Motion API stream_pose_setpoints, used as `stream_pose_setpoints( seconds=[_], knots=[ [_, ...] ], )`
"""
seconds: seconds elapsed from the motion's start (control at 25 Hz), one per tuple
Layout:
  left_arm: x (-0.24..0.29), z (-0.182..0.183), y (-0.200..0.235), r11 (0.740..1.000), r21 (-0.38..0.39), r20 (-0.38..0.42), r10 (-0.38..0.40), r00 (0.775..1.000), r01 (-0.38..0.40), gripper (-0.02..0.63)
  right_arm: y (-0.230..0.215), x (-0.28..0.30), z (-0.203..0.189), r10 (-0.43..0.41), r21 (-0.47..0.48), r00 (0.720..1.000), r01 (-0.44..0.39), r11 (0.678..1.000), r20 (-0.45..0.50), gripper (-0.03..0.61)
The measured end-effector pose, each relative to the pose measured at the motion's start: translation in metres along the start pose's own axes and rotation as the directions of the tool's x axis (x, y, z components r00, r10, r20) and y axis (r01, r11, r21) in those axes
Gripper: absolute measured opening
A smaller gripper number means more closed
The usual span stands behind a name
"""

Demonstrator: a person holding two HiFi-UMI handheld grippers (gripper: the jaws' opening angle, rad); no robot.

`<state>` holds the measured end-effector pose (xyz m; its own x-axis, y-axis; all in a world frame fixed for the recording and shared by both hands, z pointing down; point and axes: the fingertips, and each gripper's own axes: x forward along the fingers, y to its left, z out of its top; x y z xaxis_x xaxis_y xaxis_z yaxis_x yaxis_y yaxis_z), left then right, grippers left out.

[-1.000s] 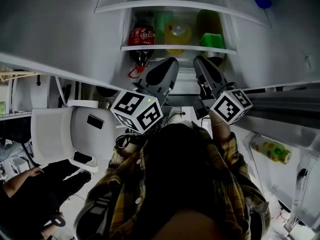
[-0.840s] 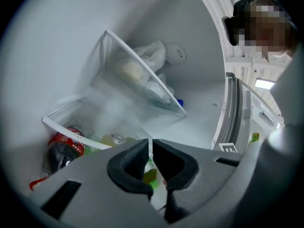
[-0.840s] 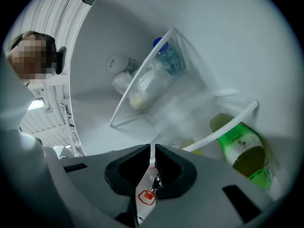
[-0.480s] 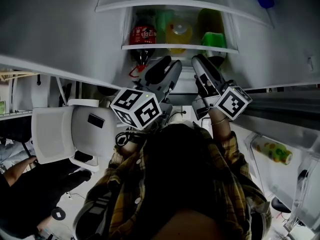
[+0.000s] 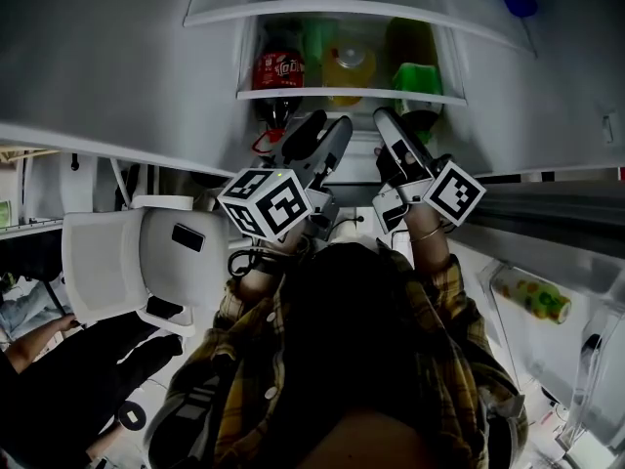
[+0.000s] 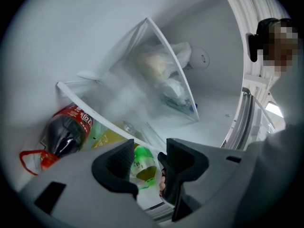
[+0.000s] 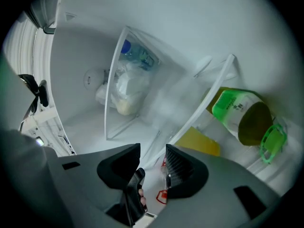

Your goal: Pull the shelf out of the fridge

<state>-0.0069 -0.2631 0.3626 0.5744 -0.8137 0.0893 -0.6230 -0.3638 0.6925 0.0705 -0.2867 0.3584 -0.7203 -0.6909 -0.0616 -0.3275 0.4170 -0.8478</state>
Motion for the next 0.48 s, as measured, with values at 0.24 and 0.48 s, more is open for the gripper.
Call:
stream_pose_setpoints(
  seconds=[0.24, 0.48],
  knots=[
    [0.015, -0.011, 0.018, 0.996, -0.079, -0.015, 0.030, 0.999, -0.032, 0.204, -0.010, 0.008, -0.004, 0.004, 0.072, 1.000, -0.004, 0.997, -0.005, 0.155],
    [0.030, -0.009, 0.034, 0.964, -0.268, 0.021, 0.007, 1.000, -0.001, 0.204, -0.020, 0.021, -0.003, 0.010, 0.167, 1.000, -0.011, 0.986, 0.008, 0.155]
  ],
)
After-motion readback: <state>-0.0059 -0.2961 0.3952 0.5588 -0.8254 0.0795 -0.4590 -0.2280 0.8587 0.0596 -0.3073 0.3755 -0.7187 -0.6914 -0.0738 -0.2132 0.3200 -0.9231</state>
